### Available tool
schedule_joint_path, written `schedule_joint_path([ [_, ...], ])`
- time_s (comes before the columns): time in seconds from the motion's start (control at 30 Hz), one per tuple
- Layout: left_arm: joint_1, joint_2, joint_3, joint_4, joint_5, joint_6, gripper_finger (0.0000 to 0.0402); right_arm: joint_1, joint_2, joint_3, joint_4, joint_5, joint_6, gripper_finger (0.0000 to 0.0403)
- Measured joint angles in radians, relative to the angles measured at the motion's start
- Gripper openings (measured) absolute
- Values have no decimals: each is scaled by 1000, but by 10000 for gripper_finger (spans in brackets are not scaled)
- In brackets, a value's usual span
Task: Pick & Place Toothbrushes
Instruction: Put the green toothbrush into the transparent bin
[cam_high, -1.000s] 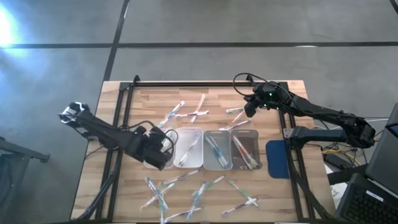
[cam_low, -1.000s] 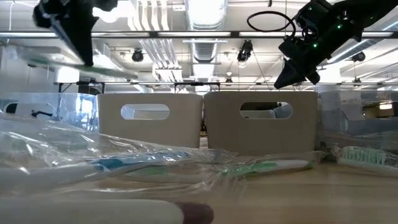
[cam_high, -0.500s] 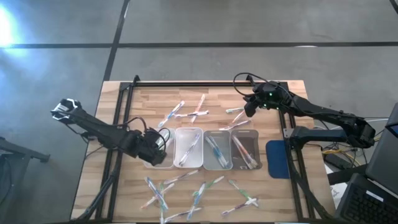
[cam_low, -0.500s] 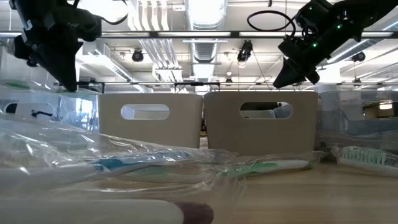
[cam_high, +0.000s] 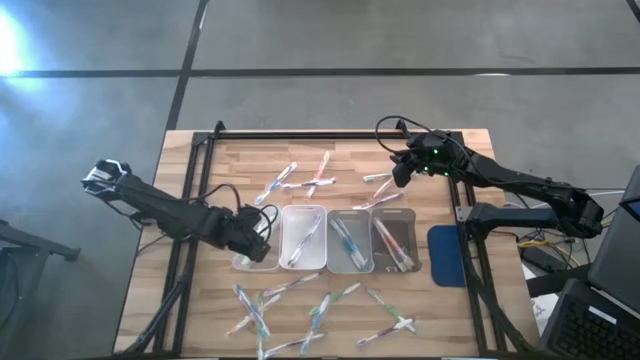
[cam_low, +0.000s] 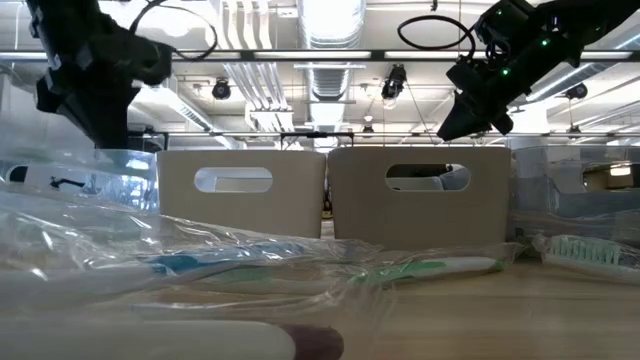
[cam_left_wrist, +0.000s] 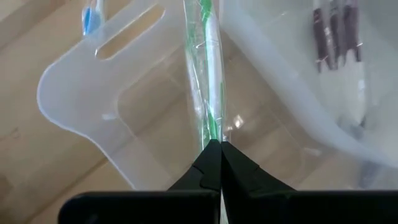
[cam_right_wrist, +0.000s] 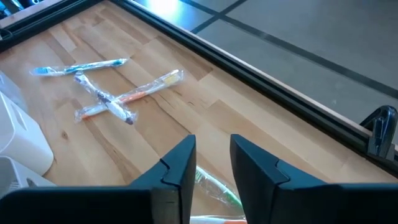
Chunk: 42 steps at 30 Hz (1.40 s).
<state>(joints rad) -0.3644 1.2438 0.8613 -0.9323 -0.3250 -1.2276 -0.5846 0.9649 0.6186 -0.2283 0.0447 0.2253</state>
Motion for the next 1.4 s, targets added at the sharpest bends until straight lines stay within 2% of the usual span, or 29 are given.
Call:
schedule_joint_path([
  [0.2, 16, 3, -40, 80, 19, 34, 0, 0, 0, 0, 1, 0, 0, 99],
  [0.67, 30, 3, -128, 180, 35, 42, 0, 0, 0, 0, 1, 0, 0, 49],
  [0.93, 31, 3, -163, 235, 47, 27, 2, 0, 0, -1, 1, 0, 0, 39],
  [1.17, 31, 3, -163, 236, 46, 32, 34, 0, 0, -2, 1, 0, 0, 54],
  [1.4, 32, 2, -138, 235, 51, 68, 94, 0, 0, -5, 1, 0, 0, 72],
])
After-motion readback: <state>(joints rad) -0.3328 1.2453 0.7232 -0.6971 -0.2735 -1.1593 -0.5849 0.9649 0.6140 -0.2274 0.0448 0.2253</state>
